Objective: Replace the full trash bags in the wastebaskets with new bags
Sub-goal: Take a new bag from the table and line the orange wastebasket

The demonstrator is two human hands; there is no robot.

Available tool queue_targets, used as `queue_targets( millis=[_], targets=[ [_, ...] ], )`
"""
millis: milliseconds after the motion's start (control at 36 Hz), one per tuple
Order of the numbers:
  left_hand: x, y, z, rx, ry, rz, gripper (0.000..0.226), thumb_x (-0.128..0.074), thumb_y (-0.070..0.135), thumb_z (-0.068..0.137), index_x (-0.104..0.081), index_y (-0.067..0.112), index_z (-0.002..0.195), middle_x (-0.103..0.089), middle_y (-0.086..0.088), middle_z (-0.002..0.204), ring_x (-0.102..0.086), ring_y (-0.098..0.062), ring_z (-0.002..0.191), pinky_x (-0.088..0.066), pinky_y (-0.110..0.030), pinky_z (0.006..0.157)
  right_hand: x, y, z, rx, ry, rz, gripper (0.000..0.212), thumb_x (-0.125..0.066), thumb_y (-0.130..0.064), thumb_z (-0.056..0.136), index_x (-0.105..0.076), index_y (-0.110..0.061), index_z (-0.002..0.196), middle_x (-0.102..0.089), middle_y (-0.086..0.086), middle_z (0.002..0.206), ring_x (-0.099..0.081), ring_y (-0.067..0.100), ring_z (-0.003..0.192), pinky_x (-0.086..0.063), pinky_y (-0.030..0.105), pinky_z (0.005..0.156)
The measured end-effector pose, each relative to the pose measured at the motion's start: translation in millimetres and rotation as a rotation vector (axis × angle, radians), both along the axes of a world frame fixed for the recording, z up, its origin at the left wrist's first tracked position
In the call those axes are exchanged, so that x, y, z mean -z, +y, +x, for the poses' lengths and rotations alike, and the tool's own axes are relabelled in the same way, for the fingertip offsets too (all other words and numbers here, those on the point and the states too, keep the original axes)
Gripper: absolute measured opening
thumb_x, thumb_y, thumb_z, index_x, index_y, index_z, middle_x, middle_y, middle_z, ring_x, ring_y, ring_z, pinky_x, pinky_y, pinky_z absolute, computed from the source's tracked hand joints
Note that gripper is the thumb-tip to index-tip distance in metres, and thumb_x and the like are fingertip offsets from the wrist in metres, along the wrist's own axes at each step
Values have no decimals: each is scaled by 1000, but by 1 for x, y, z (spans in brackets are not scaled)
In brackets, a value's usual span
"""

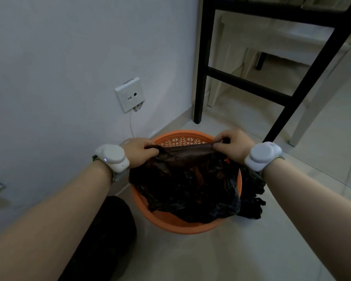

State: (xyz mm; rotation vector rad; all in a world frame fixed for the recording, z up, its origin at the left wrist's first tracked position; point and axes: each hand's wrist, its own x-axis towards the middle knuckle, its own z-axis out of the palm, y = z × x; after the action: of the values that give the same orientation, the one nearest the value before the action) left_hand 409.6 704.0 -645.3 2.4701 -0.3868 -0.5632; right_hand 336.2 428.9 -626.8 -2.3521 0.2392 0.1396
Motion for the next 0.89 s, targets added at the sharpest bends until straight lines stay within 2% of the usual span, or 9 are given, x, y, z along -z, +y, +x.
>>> queue_targets(
  millis=[56, 111, 194, 306, 444, 500, 611, 778, 889],
  targets=[
    [2, -2, 2, -8, -133, 26, 14, -58, 41, 83, -57, 28, 78, -64, -5, 91, -59, -22, 88, -44, -30, 80, 6, 1, 2, -50, 5, -127, 8, -63, -20, 85, -65, -14, 80, -63, 4, 78, -58, 21, 74, -41, 27, 65],
    [7, -6, 4, -52, -209, -1, 17, -57, 29, 89, -53, 24, 74, -57, -1, 81, -55, -23, 82, -39, -29, 72, 13, -1, 8, -18, -24, -175, 12, -61, -21, 87, -63, -13, 79, -61, 5, 79, -55, 23, 75, -37, 27, 64],
    [10, -9, 8, -98, -232, -1, 21, -56, 31, 89, -51, 23, 71, -55, 1, 73, -56, -25, 78, -38, -30, 66, 23, -5, 18, 17, -57, -181, 19, -56, -26, 91, -60, -14, 76, -62, 10, 89, -56, 27, 79, -39, 30, 66],
    [9, -15, 15, -103, -202, -6, 19, -54, 31, 91, -52, 17, 77, -56, -4, 81, -53, -24, 78, -35, -28, 67, 33, -6, 28, 63, -36, -120, 22, -52, -24, 94, -61, -8, 81, -62, 11, 85, -58, 30, 81, -42, 32, 67],
    [26, -22, 21, -254, -6, -207, 13, -61, 28, 88, -56, 18, 82, -59, -6, 88, -56, -23, 83, -43, -28, 70, 45, -7, 32, 154, -18, -38, 19, -53, -21, 93, -61, -10, 79, -61, 9, 82, -56, 27, 77, -38, 27, 65],
    [32, -23, 21, -348, 123, -341, 14, -68, 29, 82, -60, 18, 82, -64, -14, 94, -61, -28, 88, -50, -36, 82, 48, -9, 33, 158, 22, -39, 26, -53, -22, 93, -57, -15, 69, -57, 5, 71, -53, 25, 70, -36, 26, 59],
    [42, -23, 14, -438, 486, -601, 34, -63, 22, 87, -60, 0, 113, -63, -24, 115, -62, -37, 102, -50, -46, 93, 55, -14, 37, 202, 74, -5, 34, -56, -24, 92, -50, -22, 58, -50, -3, 60, -47, 18, 58, -35, 25, 60],
    [49, -20, 11, -535, 720, -822, 39, -50, 33, 93, -57, 5, 119, -63, -15, 108, -61, -26, 91, -56, -28, 72, 54, -25, 37, 278, 87, 98, 10, -62, -17, 88, -67, -14, 80, -62, 1, 75, -52, 8, 58, -42, 15, 50],
    [61, -10, 10, -485, 616, -793, 22, -47, 10, 94, -68, 5, 87, -72, -6, 77, -66, -20, 75, -56, -24, 63, 55, -36, 35, 287, 119, 92, 12, -63, -15, 88, -70, -9, 95, -63, 6, 88, -50, 6, 58, -37, 3, 40]
  ],
)
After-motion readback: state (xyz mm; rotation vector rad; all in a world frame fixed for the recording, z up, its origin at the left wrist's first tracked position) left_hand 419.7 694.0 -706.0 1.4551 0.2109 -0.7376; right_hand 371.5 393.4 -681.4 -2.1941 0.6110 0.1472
